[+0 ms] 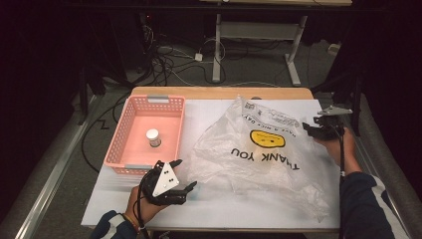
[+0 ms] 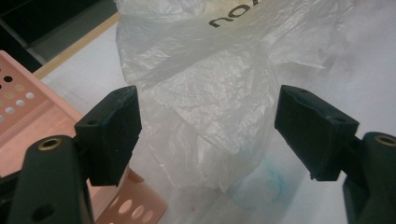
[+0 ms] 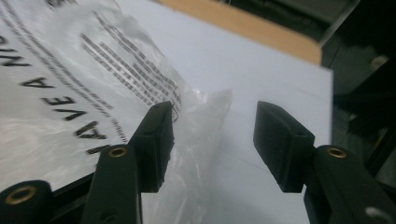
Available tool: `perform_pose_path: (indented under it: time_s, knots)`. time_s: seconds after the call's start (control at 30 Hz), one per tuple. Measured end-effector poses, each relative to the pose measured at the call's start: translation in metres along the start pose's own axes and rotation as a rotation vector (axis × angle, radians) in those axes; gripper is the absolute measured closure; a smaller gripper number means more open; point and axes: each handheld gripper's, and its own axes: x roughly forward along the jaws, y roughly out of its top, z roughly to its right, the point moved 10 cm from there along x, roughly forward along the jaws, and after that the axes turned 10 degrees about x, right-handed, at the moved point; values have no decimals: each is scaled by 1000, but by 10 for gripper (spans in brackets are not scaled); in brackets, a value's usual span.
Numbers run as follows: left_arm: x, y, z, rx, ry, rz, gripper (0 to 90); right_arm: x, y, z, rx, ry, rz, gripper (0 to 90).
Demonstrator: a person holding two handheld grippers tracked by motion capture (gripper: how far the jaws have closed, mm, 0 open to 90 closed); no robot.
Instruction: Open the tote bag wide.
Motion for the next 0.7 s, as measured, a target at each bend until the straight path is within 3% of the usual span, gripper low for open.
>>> perform_pose_path:
  time_s: [0.17,0.33,0.43,0.57,0.7]
  knots:
    - [0,1,3,-6,-22,6,219,27,-2,1,-14,-23,-69,595]
    - [3,3,6,0,-37,6,219,40,-1,5,2,-47,-89,854]
    - [3,4,7,4,-43,8,219,41,1,8,-5,-87,-84,897]
    - [3,4,6,1,-40,9,219,36,1,23,13,-162,-71,899]
    - [2,4,4,-2,-34,12,219,28,-5,38,90,-175,-72,897]
